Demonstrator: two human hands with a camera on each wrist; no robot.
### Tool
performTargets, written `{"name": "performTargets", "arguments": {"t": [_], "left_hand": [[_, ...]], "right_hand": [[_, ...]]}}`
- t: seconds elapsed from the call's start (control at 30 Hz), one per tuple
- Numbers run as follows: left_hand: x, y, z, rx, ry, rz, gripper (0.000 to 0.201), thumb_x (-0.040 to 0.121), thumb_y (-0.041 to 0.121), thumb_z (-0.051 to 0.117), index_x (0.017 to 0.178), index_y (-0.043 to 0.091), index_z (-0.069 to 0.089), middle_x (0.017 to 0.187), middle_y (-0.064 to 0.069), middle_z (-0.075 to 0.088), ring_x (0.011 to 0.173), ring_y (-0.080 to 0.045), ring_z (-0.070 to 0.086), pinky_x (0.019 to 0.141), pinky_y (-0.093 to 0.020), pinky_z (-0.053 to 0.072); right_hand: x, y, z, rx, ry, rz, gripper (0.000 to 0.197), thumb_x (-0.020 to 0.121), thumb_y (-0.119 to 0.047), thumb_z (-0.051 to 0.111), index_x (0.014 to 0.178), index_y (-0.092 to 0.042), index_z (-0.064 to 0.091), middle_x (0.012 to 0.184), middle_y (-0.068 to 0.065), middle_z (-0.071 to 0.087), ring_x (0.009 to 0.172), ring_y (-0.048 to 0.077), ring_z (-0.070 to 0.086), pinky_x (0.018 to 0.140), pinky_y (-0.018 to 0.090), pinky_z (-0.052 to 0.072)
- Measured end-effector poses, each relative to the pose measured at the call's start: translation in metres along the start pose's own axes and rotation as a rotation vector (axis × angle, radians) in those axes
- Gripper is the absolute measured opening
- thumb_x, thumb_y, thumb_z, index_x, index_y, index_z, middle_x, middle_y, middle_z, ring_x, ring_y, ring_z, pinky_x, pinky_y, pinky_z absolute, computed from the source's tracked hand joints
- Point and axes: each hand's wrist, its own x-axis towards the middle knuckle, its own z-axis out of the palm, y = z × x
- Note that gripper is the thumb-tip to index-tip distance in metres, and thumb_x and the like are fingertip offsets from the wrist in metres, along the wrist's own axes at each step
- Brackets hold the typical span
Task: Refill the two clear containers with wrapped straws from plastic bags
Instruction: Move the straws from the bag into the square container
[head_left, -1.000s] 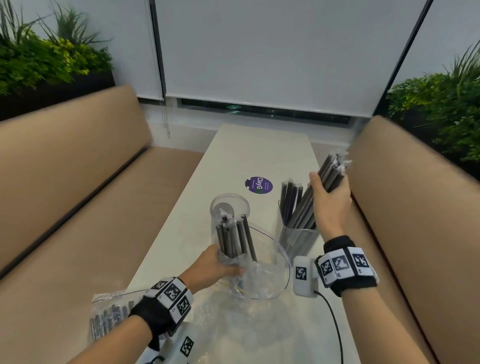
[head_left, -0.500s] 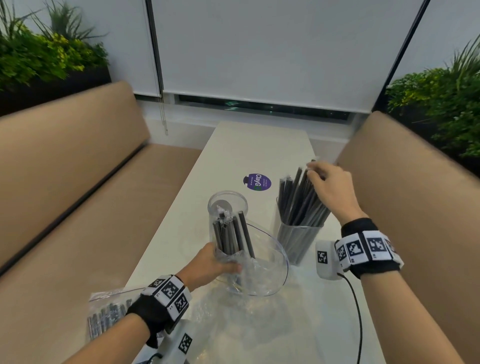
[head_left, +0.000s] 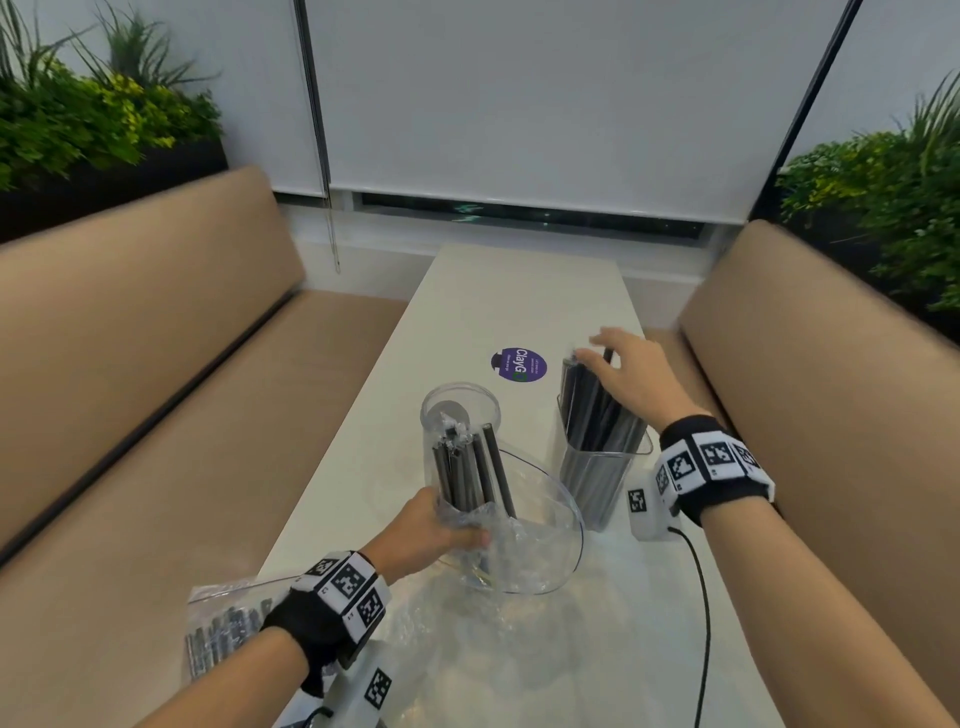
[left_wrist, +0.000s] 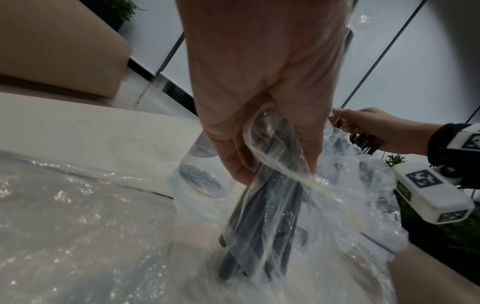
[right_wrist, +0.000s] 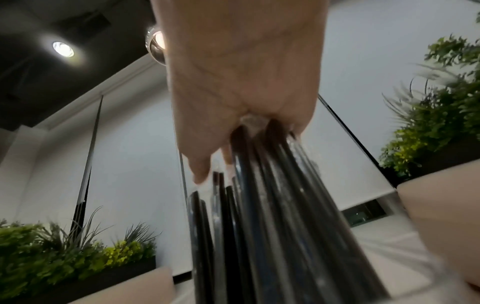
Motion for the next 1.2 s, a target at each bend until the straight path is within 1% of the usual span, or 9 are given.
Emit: {"name": "performTargets", "arguments": {"t": [0.1, 0.27, 0.37, 0.47, 0.57, 0.7, 0.87, 0.97, 1.2], "left_hand": [[-0.003, 0.005, 0.002, -0.001, -0.001, 0.016, 0.056, 0.060, 0.028, 0.087, 0.111, 0.013, 0.069, 0.110, -0.008, 0.075, 0.106, -0.023, 0.070, 0.098, -0.049, 0.052], [-0.005, 0.008, 0.004, -0.026, -0.015, 0.028, 0.054, 0.063, 0.025, 0.086, 0.113, 0.016, 0.069, 0.109, -0.005, 0.076, 0.105, -0.019, 0.070, 0.099, -0.046, 0.053], [-0.003, 0.007, 0.004, -0.006, -0.011, 0.027, 0.065, 0.057, 0.035, 0.090, 0.115, 0.016, 0.067, 0.111, -0.005, 0.075, 0.106, -0.020, 0.070, 0.098, -0.048, 0.053], [0.000, 0.005, 0.003, 0.034, 0.010, 0.014, 0.071, 0.053, 0.041, 0.092, 0.114, 0.017, 0.066, 0.111, -0.005, 0.074, 0.105, -0.019, 0.070, 0.097, -0.049, 0.053], [-0.001, 0.010, 0.004, 0.094, 0.049, 0.073, 0.063, 0.057, 0.035, 0.090, 0.113, 0.021, 0.064, 0.115, -0.003, 0.066, 0.106, -0.016, 0.065, 0.096, -0.042, 0.053], [-0.007, 0.023, 0.002, 0.134, 0.077, 0.082, 0.057, 0.065, 0.031, 0.090, 0.110, 0.030, 0.056, 0.116, 0.002, 0.049, 0.106, -0.007, 0.055, 0.091, -0.029, 0.051], [-0.017, 0.038, 0.003, 0.080, -0.104, 0.092, 0.041, 0.073, 0.001, 0.079, 0.112, 0.012, 0.070, 0.102, -0.003, 0.076, 0.097, -0.014, 0.071, 0.082, -0.028, 0.059], [-0.024, 0.052, 0.008, 0.035, -0.122, 0.123, 0.040, 0.077, -0.010, 0.074, 0.111, 0.010, 0.068, 0.092, 0.004, 0.075, 0.084, 0.002, 0.070, 0.069, -0.011, 0.052], [-0.023, 0.050, 0.004, -0.123, -0.117, 0.047, 0.034, 0.082, 0.003, 0.074, 0.114, 0.010, 0.064, 0.096, -0.008, 0.065, 0.078, -0.013, 0.068, 0.070, -0.030, 0.060]], "right_hand": [[-0.001, 0.001, 0.006, -0.025, -0.014, -0.036, 0.029, 0.095, -0.027, 0.056, 0.115, -0.011, 0.071, 0.104, 0.016, 0.074, 0.102, 0.035, 0.065, 0.086, 0.040, 0.051], [-0.010, 0.006, -0.014, 0.028, -0.093, -0.058, 0.051, 0.089, -0.013, 0.060, 0.135, -0.034, 0.056, 0.136, 0.005, 0.061, 0.130, 0.028, 0.052, 0.111, 0.049, 0.034], [-0.024, -0.009, -0.034, 0.180, 0.226, -0.118, 0.037, 0.090, -0.009, 0.060, 0.125, -0.020, 0.065, 0.133, 0.006, 0.061, 0.131, 0.023, 0.050, 0.112, 0.031, 0.029], [-0.060, -0.039, -0.042, 0.415, 0.514, -0.101, 0.027, 0.089, -0.002, 0.055, 0.102, -0.016, 0.073, 0.096, -0.003, 0.073, 0.094, 0.017, 0.068, 0.091, 0.027, 0.050], [-0.105, -0.060, -0.013, 0.600, 0.264, -0.070, 0.026, 0.086, -0.001, 0.057, 0.094, -0.020, 0.073, 0.077, 0.003, 0.075, 0.078, 0.018, 0.072, 0.080, 0.036, 0.056], [-0.147, -0.071, 0.048, 0.445, -0.209, 0.082, 0.052, 0.085, -0.034, 0.070, 0.133, -0.022, 0.053, 0.111, -0.004, 0.067, 0.098, 0.007, 0.063, 0.088, 0.024, 0.051], [-0.143, -0.093, 0.075, 0.654, -0.146, 0.083, 0.049, 0.074, -0.040, 0.079, 0.115, -0.029, 0.056, 0.095, -0.022, 0.061, 0.089, -0.004, 0.059, 0.070, 0.003, 0.044], [-0.132, -0.098, 0.079, 0.669, 0.034, 0.180, 0.024, 0.079, -0.035, 0.075, 0.082, -0.018, 0.058, 0.074, -0.001, 0.064, 0.067, 0.014, 0.059, 0.055, 0.009, 0.042], [-0.102, -0.072, 0.032, 0.862, 0.187, 0.264, 0.012, 0.081, -0.014, 0.065, 0.069, -0.014, 0.063, 0.062, 0.007, 0.070, 0.065, 0.027, 0.070, 0.072, 0.046, 0.060]]}}
